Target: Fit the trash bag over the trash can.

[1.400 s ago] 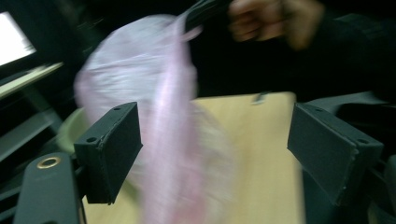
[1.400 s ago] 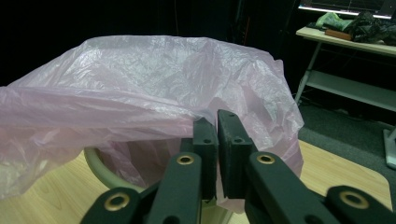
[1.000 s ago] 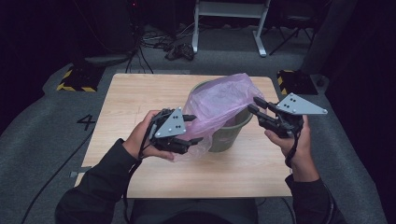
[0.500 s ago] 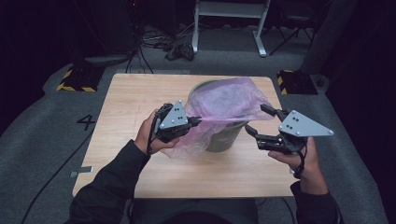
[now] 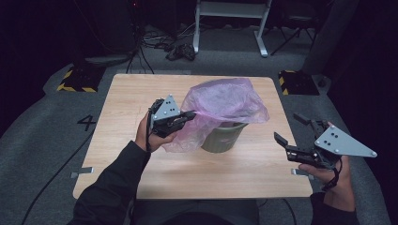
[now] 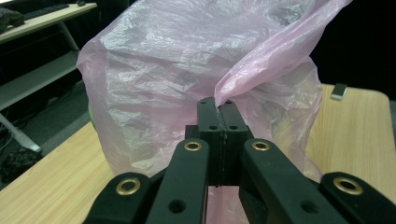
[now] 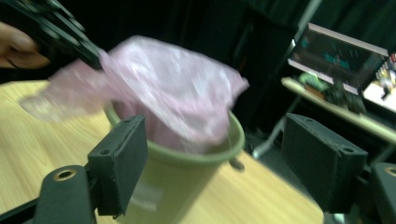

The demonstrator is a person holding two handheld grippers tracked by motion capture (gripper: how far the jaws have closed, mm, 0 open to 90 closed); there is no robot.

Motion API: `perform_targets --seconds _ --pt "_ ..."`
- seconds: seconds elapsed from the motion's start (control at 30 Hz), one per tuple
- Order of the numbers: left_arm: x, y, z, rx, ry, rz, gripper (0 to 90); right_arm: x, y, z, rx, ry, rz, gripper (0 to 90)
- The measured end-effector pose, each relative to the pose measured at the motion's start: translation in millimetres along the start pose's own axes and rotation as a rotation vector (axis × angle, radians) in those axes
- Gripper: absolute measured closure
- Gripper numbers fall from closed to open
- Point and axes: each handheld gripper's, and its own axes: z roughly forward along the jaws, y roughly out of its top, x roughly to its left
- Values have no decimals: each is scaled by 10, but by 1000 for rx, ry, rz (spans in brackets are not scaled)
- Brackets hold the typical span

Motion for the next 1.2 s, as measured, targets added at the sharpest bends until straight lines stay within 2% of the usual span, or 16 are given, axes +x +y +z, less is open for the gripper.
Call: perform_targets --seconds 0.07,0.1,0.13,0.17,0.2,0.23,0.43,0.53,0.63,0.77,0.93,0.97,1.03,1.1,1.17,1.2 --pt "-16 2 -2 -4 4 -1 900 35 -64 8 34 31 -14 244" --pt "-27 1 8 -11 2 -7 900 131 -141 41 48 84 -11 276" --pt "-33 1 13 -14 1 -5 900 131 -141 41 48 84 -11 276" --pt "-42 -1 21 -17 1 -6 900 166 -167 62 49 113 -5 283" --pt "-52 -3 31 -20 -5 -11 900 270 -225 146 52 171 12 289" --pt "-61 -3 40 -15 -5 -9 900 270 -225 146 52 171 12 289" --pt "-114 -6 92 -18 -40 -8 900 606 -279 511 70 292 19 307" --pt "-143 7 101 -18 -56 0 900 789 -147 691 30 322 4 308" --pt "-161 33 69 -37 -65 -3 900 862 -76 778 22 322 -29 301" --pt "-159 61 43 -54 -86 -17 900 947 40 953 6 280 -51 290" --pt "-145 70 47 -70 -108 -41 900 940 106 1045 6 244 -63 279" --pt "-144 71 50 -73 -119 -49 900 946 129 1085 16 216 -90 274" --pt "-157 72 64 -73 -127 -55 900 950 133 1104 18 206 -97 272" --pt "-164 78 78 -74 -151 -65 900 953 132 1130 15 230 -87 274" --pt "-176 83 94 -80 -176 -79 900 972 122 1163 34 197 -98 276" --pt "-185 86 106 -80 -193 -88 900 975 113 1179 40 199 -88 276"
